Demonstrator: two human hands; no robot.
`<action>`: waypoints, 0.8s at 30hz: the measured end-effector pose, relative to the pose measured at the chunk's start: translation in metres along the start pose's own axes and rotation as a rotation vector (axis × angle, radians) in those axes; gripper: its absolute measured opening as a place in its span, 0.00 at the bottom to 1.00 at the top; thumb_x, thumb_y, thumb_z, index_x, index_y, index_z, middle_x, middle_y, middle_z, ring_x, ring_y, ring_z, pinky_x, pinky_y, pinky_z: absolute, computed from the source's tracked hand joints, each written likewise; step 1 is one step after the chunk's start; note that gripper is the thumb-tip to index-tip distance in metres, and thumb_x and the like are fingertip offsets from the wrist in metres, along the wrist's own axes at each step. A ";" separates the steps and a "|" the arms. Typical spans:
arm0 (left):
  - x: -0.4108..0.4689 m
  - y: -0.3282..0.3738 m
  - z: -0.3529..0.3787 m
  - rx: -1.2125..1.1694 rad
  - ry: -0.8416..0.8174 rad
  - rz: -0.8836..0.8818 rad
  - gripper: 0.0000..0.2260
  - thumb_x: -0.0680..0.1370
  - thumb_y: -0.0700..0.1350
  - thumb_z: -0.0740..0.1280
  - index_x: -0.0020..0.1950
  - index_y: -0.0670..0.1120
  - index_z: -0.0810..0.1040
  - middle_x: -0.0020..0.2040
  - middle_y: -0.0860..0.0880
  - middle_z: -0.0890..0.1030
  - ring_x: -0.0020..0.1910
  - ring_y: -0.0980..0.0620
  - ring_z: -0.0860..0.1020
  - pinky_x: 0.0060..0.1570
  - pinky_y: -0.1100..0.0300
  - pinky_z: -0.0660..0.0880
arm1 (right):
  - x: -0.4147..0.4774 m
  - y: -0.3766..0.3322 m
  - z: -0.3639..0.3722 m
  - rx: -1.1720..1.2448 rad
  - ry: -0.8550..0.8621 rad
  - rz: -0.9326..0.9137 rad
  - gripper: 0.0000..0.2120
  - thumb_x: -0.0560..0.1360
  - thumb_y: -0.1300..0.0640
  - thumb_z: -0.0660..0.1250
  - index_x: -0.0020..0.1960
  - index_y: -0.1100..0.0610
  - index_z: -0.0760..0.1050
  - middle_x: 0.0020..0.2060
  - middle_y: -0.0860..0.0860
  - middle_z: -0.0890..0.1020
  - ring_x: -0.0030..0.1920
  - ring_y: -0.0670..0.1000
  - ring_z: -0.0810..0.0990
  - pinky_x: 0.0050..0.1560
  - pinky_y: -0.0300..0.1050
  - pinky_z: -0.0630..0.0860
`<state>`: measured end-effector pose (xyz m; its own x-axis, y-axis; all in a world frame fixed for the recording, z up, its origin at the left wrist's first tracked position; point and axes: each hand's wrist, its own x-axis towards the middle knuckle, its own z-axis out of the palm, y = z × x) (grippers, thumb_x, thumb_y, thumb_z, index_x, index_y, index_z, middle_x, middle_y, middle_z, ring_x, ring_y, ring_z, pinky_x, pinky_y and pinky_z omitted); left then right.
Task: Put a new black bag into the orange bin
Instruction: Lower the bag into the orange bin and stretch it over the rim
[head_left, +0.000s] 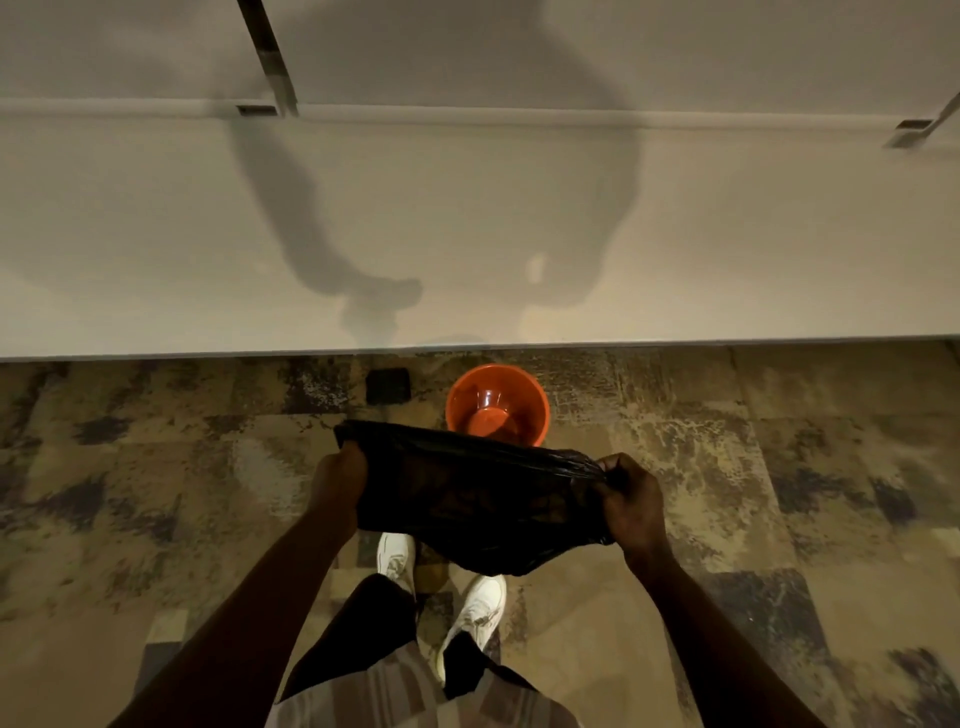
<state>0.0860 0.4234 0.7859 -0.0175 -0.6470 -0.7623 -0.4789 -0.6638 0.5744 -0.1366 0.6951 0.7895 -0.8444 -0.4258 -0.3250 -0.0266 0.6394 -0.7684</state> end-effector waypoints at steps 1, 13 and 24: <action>0.004 0.002 -0.002 0.029 0.015 0.010 0.25 0.87 0.57 0.56 0.68 0.39 0.78 0.56 0.39 0.82 0.56 0.37 0.82 0.57 0.44 0.81 | -0.002 0.001 0.005 0.012 0.029 0.024 0.10 0.74 0.67 0.72 0.42 0.52 0.79 0.39 0.47 0.85 0.43 0.46 0.83 0.45 0.44 0.77; 0.047 0.040 -0.004 0.144 -0.139 0.114 0.17 0.87 0.53 0.57 0.46 0.46 0.79 0.43 0.45 0.81 0.39 0.49 0.79 0.35 0.58 0.71 | 0.001 -0.028 0.061 0.171 0.282 0.423 0.14 0.81 0.48 0.63 0.46 0.54 0.83 0.48 0.60 0.87 0.48 0.60 0.83 0.52 0.57 0.80; 0.099 0.101 0.019 0.161 -0.163 0.266 0.26 0.88 0.56 0.50 0.72 0.38 0.75 0.63 0.31 0.80 0.60 0.31 0.81 0.52 0.49 0.74 | 0.063 -0.077 0.097 -0.061 0.358 0.524 0.29 0.83 0.40 0.59 0.68 0.64 0.76 0.64 0.67 0.80 0.63 0.68 0.79 0.64 0.62 0.77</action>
<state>0.0192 0.2995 0.7633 -0.2943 -0.7125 -0.6370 -0.5707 -0.4037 0.7151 -0.1355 0.5570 0.7752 -0.8802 0.1869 -0.4363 0.4166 0.7447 -0.5214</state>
